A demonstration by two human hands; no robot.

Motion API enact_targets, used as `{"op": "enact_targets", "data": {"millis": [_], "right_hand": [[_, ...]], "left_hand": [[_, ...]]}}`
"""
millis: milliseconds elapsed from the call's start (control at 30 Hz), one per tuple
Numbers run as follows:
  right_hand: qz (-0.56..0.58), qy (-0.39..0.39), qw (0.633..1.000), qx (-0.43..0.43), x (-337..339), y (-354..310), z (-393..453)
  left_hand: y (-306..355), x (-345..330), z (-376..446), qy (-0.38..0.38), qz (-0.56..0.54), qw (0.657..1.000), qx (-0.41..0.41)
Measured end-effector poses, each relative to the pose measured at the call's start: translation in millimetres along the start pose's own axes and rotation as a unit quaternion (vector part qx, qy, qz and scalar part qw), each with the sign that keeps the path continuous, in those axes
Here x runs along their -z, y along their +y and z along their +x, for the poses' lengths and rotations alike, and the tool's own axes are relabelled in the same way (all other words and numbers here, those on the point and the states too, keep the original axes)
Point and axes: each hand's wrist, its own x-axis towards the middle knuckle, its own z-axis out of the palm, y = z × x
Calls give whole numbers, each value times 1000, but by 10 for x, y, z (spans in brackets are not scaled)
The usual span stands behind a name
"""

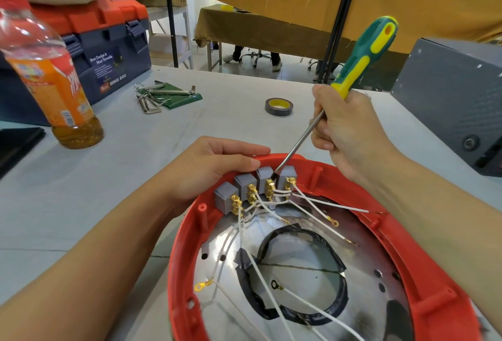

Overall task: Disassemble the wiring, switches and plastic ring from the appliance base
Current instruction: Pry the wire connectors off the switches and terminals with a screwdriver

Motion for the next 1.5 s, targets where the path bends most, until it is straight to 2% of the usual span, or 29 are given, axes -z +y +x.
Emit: {"op": "enact_targets", "data": {"millis": [167,600,700,800,1000,1233,1333,1433,1500], "right_hand": [[4,-7,1000,-3,9,3,7],[-19,-26,993,-117,5,74,83],[-62,-47,992,-97,-62,79,49],[-22,-25,994,-107,-34,58,45],[-25,-40,995,-93,-15,56,32],[10,-35,996,-76,41,-65,32],[-19,-43,997,-62,137,-212,1],[-40,-40,998,-34,300,-320,-115],[-40,-19,999,-15,409,-342,-242]], "left_hand": [[8,-5,-11,2,6,1000,-1],[14,-9,-5,5,0,1000,0],[14,-10,-5,4,-9,1000,2],[9,-3,-5,3,-3,1000,6],[5,-3,0,-2,0,1000,0],[6,30,-8,22,80,995,-49],[66,3,-40,71,169,975,-122],[173,-33,-92,106,310,922,-206],[281,-72,-138,101,385,889,-226]]}}
